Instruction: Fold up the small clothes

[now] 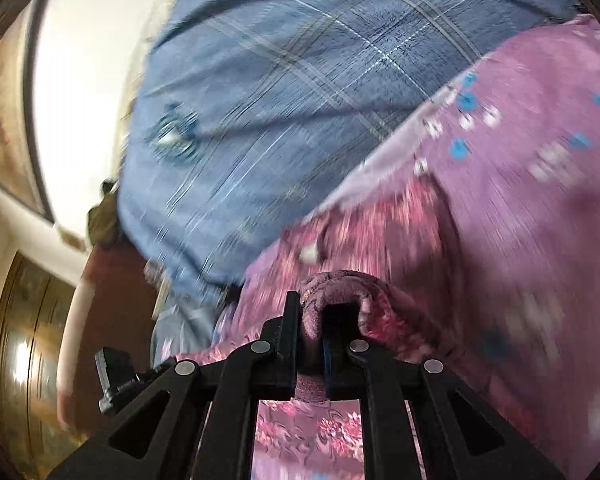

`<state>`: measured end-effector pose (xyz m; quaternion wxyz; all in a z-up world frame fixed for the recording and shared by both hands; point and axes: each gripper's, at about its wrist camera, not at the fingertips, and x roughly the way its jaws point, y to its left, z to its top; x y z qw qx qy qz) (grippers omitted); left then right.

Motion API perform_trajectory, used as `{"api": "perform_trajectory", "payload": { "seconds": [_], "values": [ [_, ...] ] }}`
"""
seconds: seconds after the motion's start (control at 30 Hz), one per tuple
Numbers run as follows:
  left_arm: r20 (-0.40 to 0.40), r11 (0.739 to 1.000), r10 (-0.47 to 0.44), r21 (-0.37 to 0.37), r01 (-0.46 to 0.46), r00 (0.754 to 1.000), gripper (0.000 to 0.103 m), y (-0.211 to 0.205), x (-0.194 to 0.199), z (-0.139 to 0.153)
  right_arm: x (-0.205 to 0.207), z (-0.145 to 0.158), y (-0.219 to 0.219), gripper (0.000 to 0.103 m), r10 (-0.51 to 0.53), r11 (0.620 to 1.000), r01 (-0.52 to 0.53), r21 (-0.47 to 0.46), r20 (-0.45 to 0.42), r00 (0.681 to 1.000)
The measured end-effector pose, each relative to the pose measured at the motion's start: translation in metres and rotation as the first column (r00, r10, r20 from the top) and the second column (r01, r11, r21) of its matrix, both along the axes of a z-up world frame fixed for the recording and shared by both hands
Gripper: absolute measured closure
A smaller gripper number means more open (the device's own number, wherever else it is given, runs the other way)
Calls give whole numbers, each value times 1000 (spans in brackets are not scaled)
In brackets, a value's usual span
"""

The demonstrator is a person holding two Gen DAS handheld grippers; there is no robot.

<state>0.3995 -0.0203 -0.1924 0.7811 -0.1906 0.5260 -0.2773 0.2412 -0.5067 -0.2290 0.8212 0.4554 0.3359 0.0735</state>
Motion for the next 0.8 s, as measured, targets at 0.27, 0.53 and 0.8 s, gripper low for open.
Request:
{"api": "perform_trajectory", "payload": {
  "seconds": [0.27, 0.53, 0.8],
  "values": [
    [-130, 976, 133, -154, -153, 982, 96, 6, 71, -82, 89, -75, -36, 66, -169, 982, 177, 66, -114, 979],
    [125, 908, 380, -240, -343, 917, 30, 54, -8, -15, 41, -24, -33, 45, -183, 979, 184, -84, 24, 983],
    [85, 969, 248, -13, -248, 965, 30, -21, -105, -34, 55, -17, 89, 61, 174, 922, -212, -324, -143, 974]
  ]
}}
